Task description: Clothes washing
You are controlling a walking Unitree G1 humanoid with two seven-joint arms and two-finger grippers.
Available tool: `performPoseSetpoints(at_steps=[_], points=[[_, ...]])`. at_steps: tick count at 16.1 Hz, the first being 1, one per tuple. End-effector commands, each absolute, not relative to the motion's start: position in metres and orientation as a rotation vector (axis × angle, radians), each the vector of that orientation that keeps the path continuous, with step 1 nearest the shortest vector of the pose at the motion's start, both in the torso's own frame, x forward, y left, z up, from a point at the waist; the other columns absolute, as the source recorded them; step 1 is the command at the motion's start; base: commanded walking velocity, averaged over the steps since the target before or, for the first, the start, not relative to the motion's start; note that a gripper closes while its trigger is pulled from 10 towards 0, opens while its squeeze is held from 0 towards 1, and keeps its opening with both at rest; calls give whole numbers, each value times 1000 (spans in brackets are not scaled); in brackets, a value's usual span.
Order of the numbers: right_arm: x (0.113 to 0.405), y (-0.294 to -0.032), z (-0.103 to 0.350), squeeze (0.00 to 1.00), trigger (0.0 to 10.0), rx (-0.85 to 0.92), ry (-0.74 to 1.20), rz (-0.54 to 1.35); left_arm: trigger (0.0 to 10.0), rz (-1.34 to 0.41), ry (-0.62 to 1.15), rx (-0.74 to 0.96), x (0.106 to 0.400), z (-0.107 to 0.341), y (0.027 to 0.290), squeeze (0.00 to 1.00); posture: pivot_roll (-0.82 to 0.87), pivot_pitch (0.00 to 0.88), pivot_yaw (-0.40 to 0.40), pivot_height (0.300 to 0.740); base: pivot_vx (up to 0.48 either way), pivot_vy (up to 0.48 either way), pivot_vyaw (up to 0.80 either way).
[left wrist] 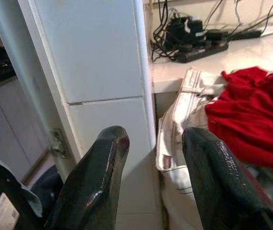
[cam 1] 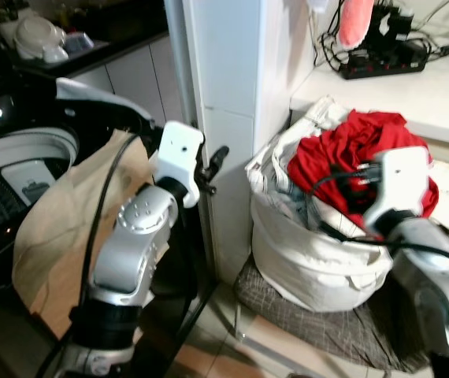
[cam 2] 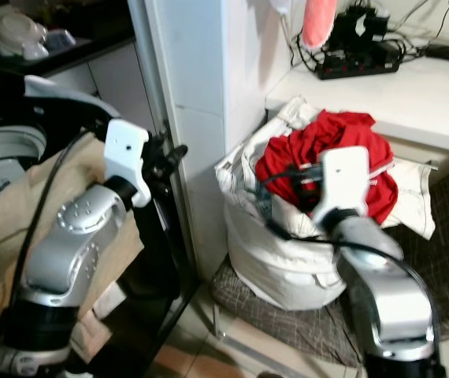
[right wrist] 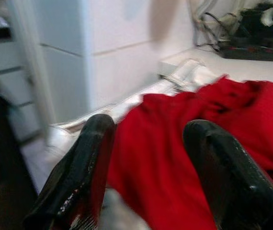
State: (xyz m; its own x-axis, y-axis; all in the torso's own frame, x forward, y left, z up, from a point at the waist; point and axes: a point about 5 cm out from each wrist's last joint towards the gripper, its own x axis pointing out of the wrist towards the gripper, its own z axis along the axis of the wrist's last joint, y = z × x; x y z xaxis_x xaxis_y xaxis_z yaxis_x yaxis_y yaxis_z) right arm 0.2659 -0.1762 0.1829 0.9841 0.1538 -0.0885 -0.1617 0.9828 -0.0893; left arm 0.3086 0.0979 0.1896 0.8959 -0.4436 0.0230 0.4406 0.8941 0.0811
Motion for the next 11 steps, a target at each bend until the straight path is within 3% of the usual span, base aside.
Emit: performPoseSetpoints(at_steps=[1,5,9,11], points=[[259,-164,180,0,10000,-79,92,214,10000,-453,-69,93,306,193,102,0,-95,0,57,740,0,0,0],[257,-152,180,0,10000,-110,88,304,10000,-427,-84,90,303,194,108,0,-83,0,38,740,0,0,0],[256,-150,177,0,10000,-123,99,326,10000,-447,-74,173,302,193,107,0,-73,0,44,740,68,0,675],[257,-158,177,0,10000,-70,96,234,10000,-451,-68,135,305,195,106,0,-83,0,66,740,141,0,0]])
